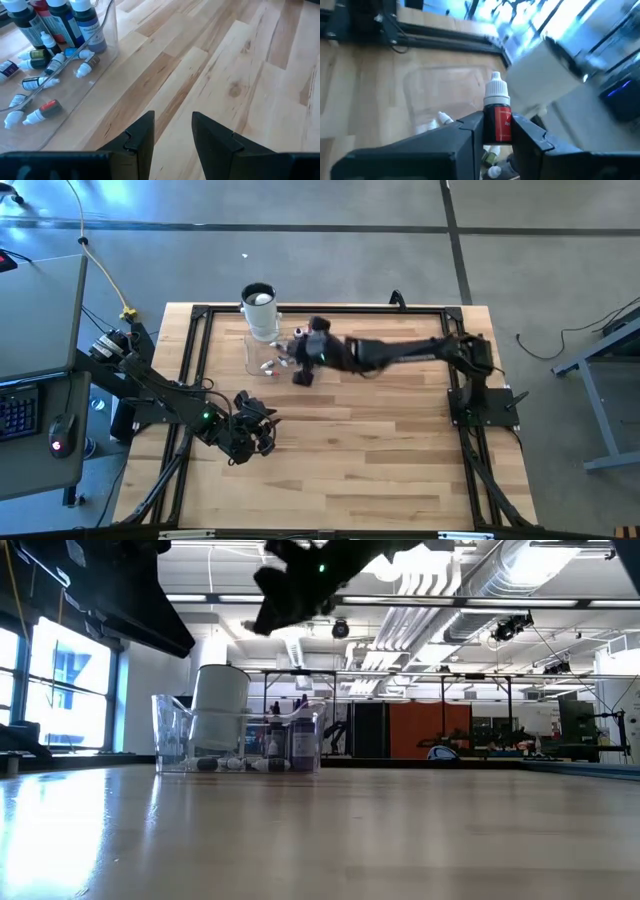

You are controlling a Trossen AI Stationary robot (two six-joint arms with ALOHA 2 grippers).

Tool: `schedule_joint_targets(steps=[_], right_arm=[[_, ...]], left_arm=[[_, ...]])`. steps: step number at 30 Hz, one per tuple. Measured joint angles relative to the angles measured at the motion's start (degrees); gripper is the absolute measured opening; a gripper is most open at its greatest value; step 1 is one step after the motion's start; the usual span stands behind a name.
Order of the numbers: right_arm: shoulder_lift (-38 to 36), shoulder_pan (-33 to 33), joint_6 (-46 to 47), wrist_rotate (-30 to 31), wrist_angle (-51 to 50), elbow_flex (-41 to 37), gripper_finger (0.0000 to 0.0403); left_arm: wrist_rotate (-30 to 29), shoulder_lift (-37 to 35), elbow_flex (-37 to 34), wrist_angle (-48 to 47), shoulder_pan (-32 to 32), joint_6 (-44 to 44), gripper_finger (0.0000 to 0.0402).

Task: Pick & Place food coloring
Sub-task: Put the small red food coloring bottle into the transparent bin, then return to Home Position

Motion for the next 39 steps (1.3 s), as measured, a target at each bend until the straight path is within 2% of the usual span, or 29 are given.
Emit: schedule_joint_targets(steps=[4,6,11,14,24,30,34,39], right_arm=[[5.00,-5.35,5.82,-9.63,-4.31,3.48,0.0078],[7.66,-6.54,5.30,-11.76,-6.50,4.19,0.0078],[9.87,-7.35,1.17,-9.37,-6.17,4.17,0.0078],[9.86,-7.69,0.77,-10.15,-6.43,3.26,0.0081],[8.59,-7.43,-0.49,-9.92,-6.59,3.18,0.0117],[0.73,-4.38,-0.62,-6.35,-12.84,3.21,0.0118],[-9.82,-0.14,-0.42,-2.16,-19.62,3.25,0.0118],[-24.81,8.00,7.85,2.72,-32.60,3.13,0.0117]], left_arm=[[0.01,0.00,0.00,-0.06,0.00,0.23,0.0129],[0.20,0.00,0.00,-0.30,0.00,0.25,0.0129],[0.31,0.00,0.00,-0.41,0.00,0.25,0.0129],[0.31,0.00,0.00,-0.52,0.00,0.25,0.0129],[0.31,0.00,0.00,-0.77,0.00,0.25,0.0129],[0.70,-2.98,0.28,-6.11,-0.16,-0.23,0.0129],[1.43,-10.14,3.01,-16.66,-1.94,-1.62,0.0129],[-4.38,-21.30,4.72,-27.10,-7.57,-1.18,0.0129]])
